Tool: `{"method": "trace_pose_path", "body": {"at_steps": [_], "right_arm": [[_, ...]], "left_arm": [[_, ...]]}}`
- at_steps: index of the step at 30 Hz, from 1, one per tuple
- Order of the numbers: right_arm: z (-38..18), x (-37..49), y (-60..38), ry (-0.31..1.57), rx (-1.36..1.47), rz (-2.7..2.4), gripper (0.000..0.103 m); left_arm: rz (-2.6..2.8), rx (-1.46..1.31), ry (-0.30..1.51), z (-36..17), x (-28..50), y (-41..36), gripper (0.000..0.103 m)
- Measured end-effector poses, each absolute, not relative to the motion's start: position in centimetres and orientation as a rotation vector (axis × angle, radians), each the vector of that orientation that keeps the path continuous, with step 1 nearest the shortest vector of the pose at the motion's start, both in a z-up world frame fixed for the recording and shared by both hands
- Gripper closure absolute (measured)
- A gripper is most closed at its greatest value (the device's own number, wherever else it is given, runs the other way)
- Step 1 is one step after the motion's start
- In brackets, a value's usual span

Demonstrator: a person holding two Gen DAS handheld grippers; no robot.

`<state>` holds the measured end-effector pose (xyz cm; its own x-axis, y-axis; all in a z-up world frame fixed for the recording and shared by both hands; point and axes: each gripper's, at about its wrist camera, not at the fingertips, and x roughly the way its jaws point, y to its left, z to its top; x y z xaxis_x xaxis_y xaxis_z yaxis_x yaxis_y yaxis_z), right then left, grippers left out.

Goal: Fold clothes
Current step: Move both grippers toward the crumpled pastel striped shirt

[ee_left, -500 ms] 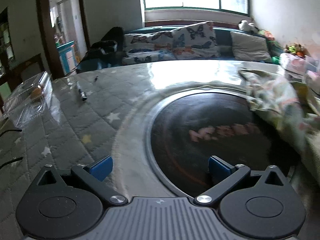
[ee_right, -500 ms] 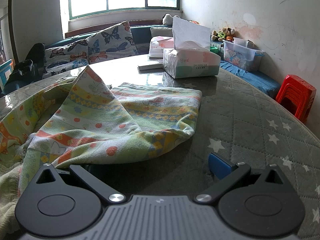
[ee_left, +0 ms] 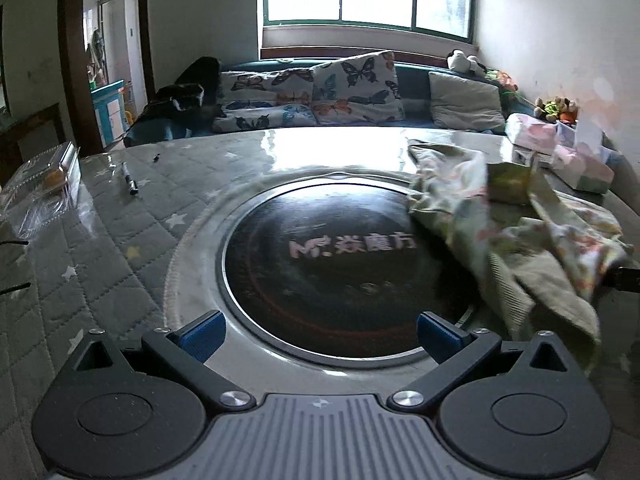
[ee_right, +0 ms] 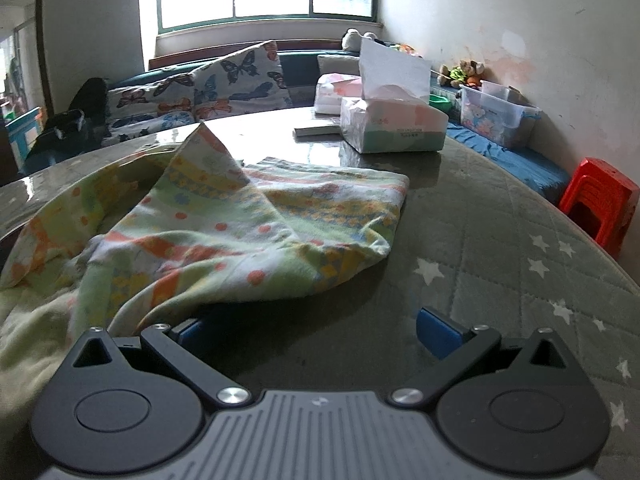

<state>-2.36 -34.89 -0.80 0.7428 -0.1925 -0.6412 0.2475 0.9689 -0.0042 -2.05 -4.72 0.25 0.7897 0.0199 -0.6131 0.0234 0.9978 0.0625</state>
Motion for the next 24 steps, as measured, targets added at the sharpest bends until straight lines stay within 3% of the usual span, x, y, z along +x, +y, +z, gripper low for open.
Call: {"method": "trace_pose_path", "body": {"at_steps": [24], "right_arm": [[1.5, -9.0, -30.9, 0.705, -0.002, -0.090, 0.000]], "left_arm": [[-0.048, 0.067, 0.767, 2.5, -6.9, -9.1, 0.000]]}}
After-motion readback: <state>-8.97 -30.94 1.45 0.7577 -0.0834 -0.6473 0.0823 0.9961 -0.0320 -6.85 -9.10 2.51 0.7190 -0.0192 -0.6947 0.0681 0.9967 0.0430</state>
